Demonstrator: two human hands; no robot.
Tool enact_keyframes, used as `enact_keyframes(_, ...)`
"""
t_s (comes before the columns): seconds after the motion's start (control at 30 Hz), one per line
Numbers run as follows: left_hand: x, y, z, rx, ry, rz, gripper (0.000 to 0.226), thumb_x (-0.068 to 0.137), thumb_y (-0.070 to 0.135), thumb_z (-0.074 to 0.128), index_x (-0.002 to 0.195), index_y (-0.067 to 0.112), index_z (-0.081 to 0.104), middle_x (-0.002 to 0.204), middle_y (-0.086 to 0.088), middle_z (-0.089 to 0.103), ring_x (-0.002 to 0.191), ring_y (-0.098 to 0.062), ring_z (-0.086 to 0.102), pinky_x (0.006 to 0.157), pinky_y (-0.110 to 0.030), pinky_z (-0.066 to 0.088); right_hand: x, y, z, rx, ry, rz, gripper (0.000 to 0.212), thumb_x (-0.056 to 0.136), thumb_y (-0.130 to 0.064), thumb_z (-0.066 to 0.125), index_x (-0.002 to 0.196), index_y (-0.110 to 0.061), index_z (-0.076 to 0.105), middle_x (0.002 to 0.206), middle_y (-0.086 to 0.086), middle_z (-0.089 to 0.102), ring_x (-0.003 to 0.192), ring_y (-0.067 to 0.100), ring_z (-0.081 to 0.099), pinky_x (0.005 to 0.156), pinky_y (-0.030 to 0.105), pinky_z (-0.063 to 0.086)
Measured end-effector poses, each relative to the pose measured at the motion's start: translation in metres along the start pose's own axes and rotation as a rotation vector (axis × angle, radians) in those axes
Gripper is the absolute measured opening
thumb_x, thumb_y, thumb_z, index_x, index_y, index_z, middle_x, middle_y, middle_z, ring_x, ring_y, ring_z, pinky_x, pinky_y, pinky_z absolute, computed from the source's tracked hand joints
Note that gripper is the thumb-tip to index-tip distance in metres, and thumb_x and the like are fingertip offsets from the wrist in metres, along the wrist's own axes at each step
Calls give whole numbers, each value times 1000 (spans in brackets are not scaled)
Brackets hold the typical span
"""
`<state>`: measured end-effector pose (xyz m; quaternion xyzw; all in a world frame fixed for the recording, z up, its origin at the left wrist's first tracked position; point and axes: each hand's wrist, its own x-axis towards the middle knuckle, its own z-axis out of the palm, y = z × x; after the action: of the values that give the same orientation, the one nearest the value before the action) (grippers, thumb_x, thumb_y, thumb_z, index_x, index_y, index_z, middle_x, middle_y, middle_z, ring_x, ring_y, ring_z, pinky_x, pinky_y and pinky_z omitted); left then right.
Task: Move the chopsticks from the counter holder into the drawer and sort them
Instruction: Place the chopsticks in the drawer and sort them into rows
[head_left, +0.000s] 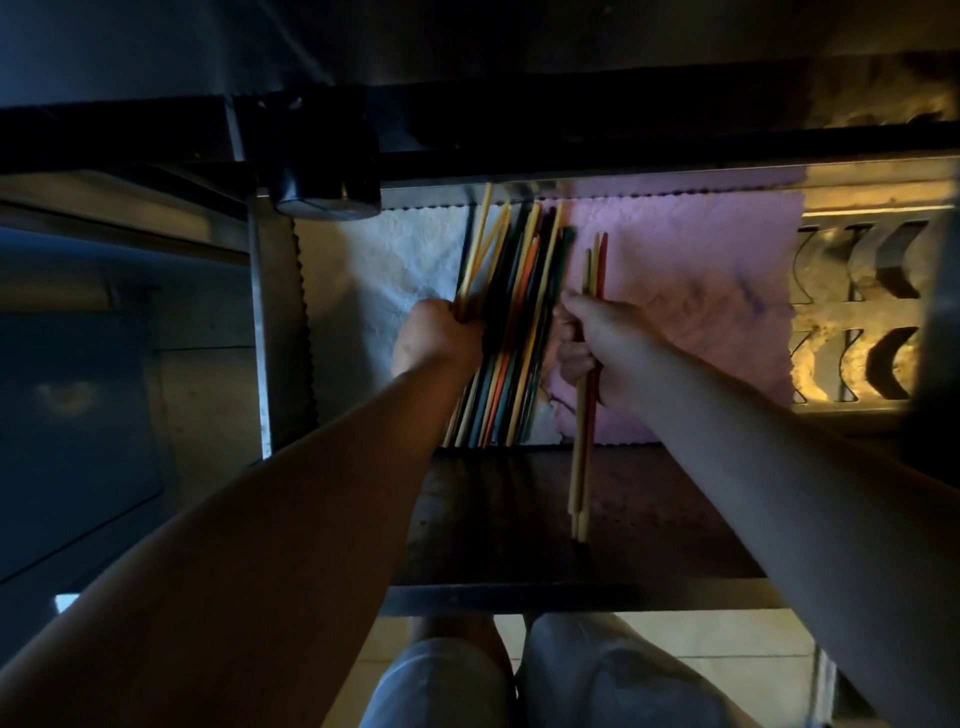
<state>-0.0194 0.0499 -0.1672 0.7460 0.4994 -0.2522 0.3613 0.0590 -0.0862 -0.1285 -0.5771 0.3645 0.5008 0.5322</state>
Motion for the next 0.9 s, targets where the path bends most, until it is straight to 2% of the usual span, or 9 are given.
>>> enact_keyframes(0.13, 0, -6, -5, -44, -15, 15, 23, 85, 38, 63, 95, 18, 70, 78, -2, 68, 77, -22, 65, 63, -26, 43, -1, 1, 0, -2, -25, 25, 28, 100, -27, 44, 77, -13, 50, 59, -2, 37, 28, 3, 30, 28, 13, 23)
enact_keyframes(0.3, -4, -10, -10, -8, -65, 96, 27, 93, 42, 55, 98, 18, 67, 81, -4, 64, 76, -22, 62, 64, -27, 45, 1, 1, 2, 52, 10, 65, 37, 100, -35, 41, 72, -13, 51, 36, -7, 37, 25, 5, 31, 29, 11, 24)
enact_keyframes(0.4, -6, -13, -11, 74, -45, 164, 34, 93, 48, 44, 102, 20, 62, 96, -9, 64, 94, -32, 61, 86, -44, 51, 1, 0, 2, 57, -3, 59, 41, 101, -39, 38, 73, -13, 52, 35, -8, 38, 25, 6, 34, 31, 10, 27)
enact_keyframes(0.43, -8, -13, -12, 100, -39, 172, 34, 95, 49, 40, 102, 22, 60, 97, -8, 64, 98, -32, 59, 90, -48, 49, 1, 0, 1, 59, -9, 48, 41, 101, -40, 38, 74, -13, 53, 36, -7, 39, 26, 6, 35, 31, 10, 28)
enact_keyframes(0.5, -12, -13, -13, 101, -38, 181, 29, 99, 46, 36, 100, 23, 53, 95, -6, 63, 98, -30, 59, 90, -48, 48, 1, 0, 1, 69, -22, 17, 41, 101, -41, 39, 75, -13, 54, 38, -7, 42, 28, 6, 37, 33, 11, 30)
enact_keyframes(0.6, -15, -9, -13, 30, -36, 225, 22, 102, 36, 37, 100, 18, 48, 91, -9, 63, 86, -30, 62, 77, -41, 49, 3, -1, -3, 113, -62, -7, 41, 102, -38, 37, 76, -11, 54, 38, -7, 42, 26, 5, 32, 31, 10, 26)
enact_keyframes(0.67, -18, -6, -11, -11, -19, 243, 19, 103, 31, 37, 101, 14, 46, 87, -8, 59, 80, -29, 59, 71, -36, 45, 3, -3, -6, 145, -91, 12, 45, 103, -39, 32, 74, -11, 52, 35, -7, 40, 23, 6, 27, 30, 9, 21)
enact_keyframes(0.8, -21, 0, -6, -86, 9, 176, 19, 97, 35, 54, 95, 17, 53, 77, 3, 57, 71, -19, 57, 61, -29, 41, 6, -5, -8, 67, 2, 29, 42, 98, -45, 43, 67, -16, 47, 35, -8, 32, 23, 6, 21, 31, 8, 16)
enact_keyframes(0.9, -14, -3, 1, -109, 53, 76, 22, 86, 34, 66, 99, 16, 67, 87, -4, 69, 84, -25, 66, 72, -32, 53, 10, -5, -7, 31, 30, 38, 41, 98, -43, 44, 66, -17, 45, 32, -8, 31, 21, 6, 21, 31, 7, 17)
